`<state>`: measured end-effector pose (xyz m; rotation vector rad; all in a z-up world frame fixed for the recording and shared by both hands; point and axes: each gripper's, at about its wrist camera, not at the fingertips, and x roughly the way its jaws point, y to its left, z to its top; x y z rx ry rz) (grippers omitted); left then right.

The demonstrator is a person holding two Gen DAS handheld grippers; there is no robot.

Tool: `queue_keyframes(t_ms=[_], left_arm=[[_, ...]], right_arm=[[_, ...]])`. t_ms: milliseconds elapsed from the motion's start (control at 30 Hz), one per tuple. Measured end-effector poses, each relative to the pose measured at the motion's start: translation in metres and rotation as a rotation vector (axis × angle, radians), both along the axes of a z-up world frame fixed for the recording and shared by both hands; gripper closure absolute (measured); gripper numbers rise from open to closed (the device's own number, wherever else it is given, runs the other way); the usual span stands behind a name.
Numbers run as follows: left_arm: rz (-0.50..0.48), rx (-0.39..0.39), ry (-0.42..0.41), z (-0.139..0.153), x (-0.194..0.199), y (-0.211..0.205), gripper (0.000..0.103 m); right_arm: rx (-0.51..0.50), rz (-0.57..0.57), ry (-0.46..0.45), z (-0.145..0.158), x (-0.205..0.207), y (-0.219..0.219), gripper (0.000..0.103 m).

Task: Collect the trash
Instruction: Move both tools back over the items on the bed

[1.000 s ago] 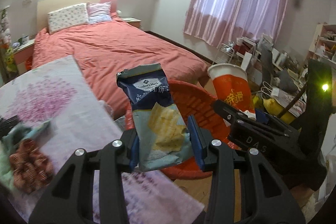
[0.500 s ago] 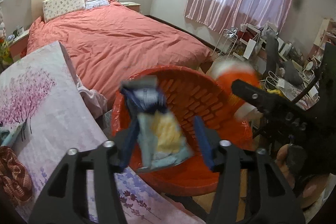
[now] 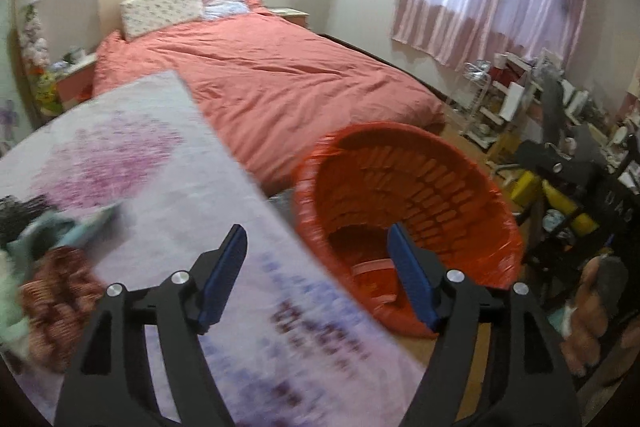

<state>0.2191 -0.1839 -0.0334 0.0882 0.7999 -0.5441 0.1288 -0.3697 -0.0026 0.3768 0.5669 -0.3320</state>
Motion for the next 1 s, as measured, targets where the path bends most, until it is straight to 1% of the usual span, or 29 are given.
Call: queue_keyframes(t_ms=[133,200,300,400,567,633,733,833,933,1000], left_arm=[[0.069,0.037,-0.062,0.012,-0.020,0.038,0.026],[0.099,0.043,-0.077,0.015,-0.027,0.054,0.025],[0.168,0.062,-0.101,0.020,-0.039,0.090,0.025],[0.229,0.067,-0.113,0.021,-0.048,0.121,0.025],[0.374,0.074,-0.121,0.022,-0.057,0.189,0.025],[0.436,0.090,-0.123,0.020,-0.058,0.215,0.025],[0.515,0.090,-0.092,0.009,-0.055,0.253,0.025],[0.579,0.052,-0.038,-0.002,-0.048,0.285,0.027],[0.594,0.014,-0.009,-0.010,-0.041,0.298,0.033],[0.596,0.002,0.000,-0.014,-0.039,0.302,0.035]], right_arm=[[-0.027,0.045,0.004,0.005,0.003,0.023,0.017],[-0.036,0.075,0.007,0.006,0.003,0.037,0.017],[-0.055,0.121,0.014,0.005,0.004,0.061,0.017],[-0.065,0.180,0.032,0.002,0.008,0.084,0.017],[-0.084,0.271,0.062,-0.007,0.011,0.124,0.018],[-0.095,0.310,0.075,-0.011,0.014,0.141,0.018],[-0.101,0.360,0.092,-0.015,0.019,0.162,0.020],[-0.108,0.401,0.110,-0.020,0.025,0.180,0.022],[-0.117,0.427,0.125,-0.026,0.026,0.197,0.022],[-0.121,0.439,0.135,-0.027,0.027,0.203,0.022]])
